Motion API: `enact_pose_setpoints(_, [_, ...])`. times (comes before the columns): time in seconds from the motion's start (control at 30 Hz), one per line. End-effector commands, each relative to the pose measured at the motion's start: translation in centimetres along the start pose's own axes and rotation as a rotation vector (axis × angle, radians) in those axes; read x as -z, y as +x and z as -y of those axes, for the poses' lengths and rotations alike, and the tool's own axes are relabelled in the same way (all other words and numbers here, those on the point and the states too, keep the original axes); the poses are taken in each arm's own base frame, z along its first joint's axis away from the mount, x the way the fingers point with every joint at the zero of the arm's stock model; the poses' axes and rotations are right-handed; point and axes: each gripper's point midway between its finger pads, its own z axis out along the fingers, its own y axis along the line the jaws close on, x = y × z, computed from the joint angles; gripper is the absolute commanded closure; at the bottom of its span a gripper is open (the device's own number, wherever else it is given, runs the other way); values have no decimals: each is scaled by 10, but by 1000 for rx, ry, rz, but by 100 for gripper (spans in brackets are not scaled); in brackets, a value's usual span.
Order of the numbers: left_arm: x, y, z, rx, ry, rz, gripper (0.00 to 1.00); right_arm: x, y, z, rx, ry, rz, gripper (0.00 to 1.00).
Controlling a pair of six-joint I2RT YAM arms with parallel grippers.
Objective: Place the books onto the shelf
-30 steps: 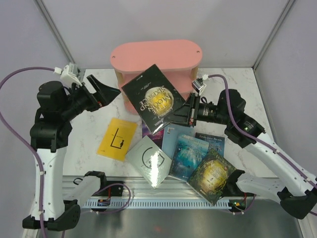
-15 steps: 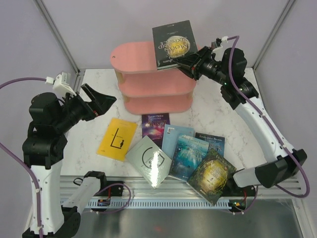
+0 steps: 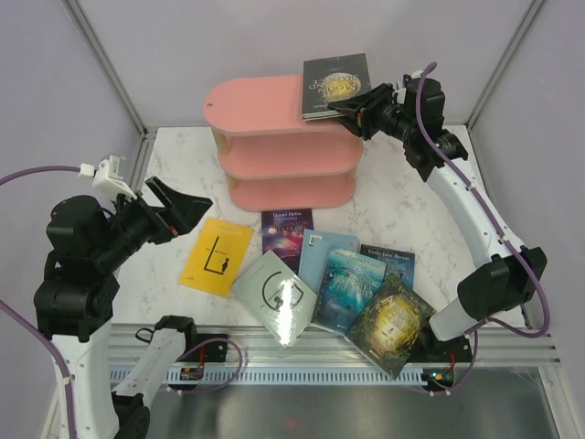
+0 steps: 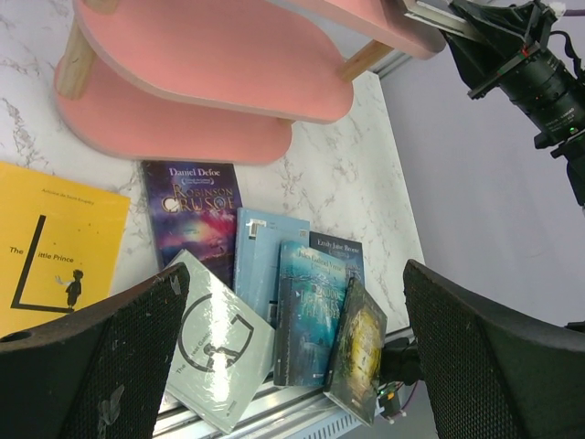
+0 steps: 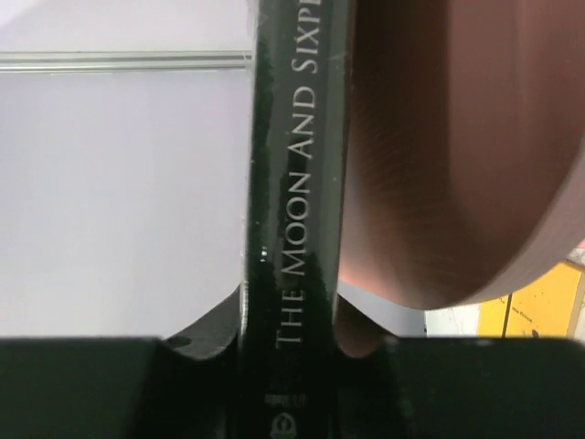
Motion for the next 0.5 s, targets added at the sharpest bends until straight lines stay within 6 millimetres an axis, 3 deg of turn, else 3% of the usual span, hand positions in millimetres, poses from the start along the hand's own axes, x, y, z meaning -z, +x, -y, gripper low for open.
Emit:
enact_pose_setpoints(0.0, [-3,4,-2,21,-6,-24,0,26,8,-42,47,-139,-10,67])
enact_pose_setpoints(0.07, [-5,4,-3,25,-11,-28,0,28,11,-35,31,-126,-28,48])
enact_pose_setpoints(0.13, [-7,3,-5,26,-18,-30,0,33,12,-32,15,-122,-29,38])
enact_pose_setpoints(0.2, [-12,3,-7,34,-25,-41,0,36,10,-21,-7,-102,-34,2])
enact_pose_setpoints(0.47, [-21,6,-13,44,-39,-62,0,50,17,10,-64,-51,-106,2])
